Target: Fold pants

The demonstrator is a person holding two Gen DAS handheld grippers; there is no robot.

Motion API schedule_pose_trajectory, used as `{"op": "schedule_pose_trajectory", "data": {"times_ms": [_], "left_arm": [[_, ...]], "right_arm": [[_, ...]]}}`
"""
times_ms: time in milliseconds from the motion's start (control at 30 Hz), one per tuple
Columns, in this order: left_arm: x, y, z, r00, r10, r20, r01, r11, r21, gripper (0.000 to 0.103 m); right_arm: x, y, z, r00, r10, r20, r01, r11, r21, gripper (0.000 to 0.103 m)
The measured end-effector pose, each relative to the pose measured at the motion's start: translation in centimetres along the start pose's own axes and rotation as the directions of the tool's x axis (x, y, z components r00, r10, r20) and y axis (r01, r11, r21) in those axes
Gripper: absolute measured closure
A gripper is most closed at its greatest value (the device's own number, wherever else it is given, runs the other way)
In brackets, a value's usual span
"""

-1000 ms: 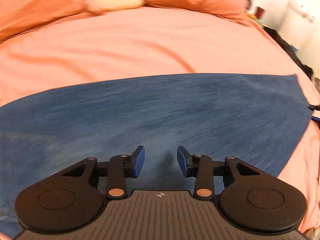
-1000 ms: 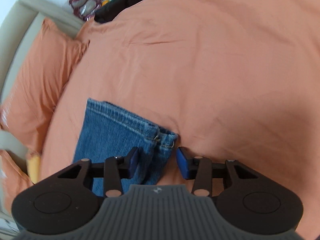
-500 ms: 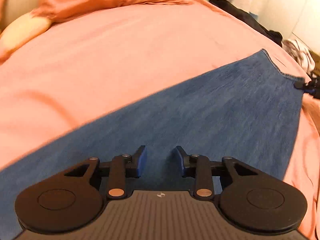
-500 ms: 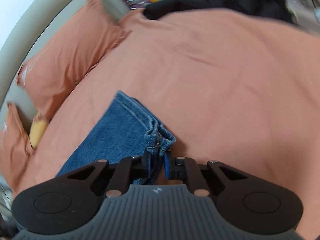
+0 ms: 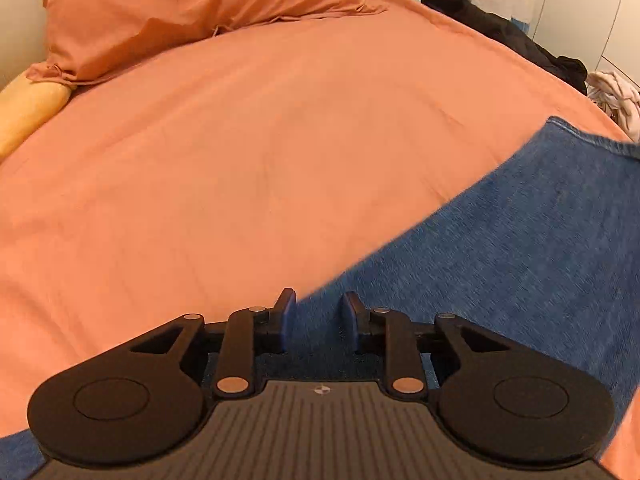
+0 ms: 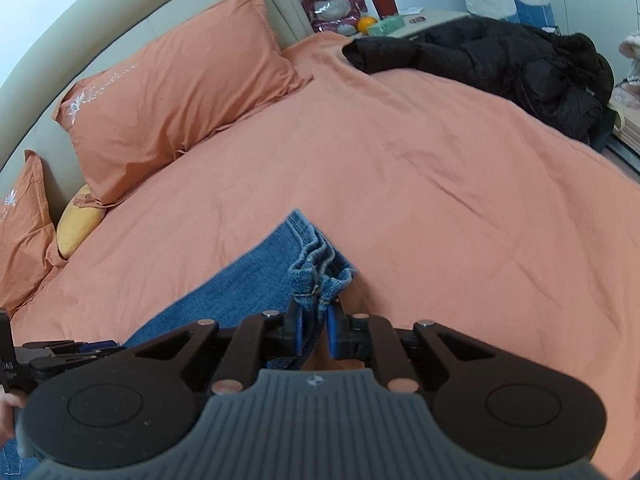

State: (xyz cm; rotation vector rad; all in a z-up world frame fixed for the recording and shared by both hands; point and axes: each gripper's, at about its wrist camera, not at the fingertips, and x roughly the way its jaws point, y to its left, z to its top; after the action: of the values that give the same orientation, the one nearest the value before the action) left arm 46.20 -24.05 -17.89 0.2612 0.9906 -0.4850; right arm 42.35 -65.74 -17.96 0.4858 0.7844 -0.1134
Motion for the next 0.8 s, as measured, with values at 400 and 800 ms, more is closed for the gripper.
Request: {"op": "schedule_pose_trajectory", "data": {"times_ms": [400,800], "left_arm": [[-5.0,-6.7,-8.2,0.977,-0.204,-0.052,0.208,0.976,0.070,0.080],[-14.0,-4.1,-13.4,0.952,-0.304,0.027,0.304,0.952,-0.020,0.083]], "right_arm": [[-5.1,6.1,1.2,0.999,-0.005,0.051,0.010,0.994,-0.108,0.097],[-13.0,22.1,-0.2,0.987,0.113,0.110,-0.062,0.919,-0.388,0.097]]}}
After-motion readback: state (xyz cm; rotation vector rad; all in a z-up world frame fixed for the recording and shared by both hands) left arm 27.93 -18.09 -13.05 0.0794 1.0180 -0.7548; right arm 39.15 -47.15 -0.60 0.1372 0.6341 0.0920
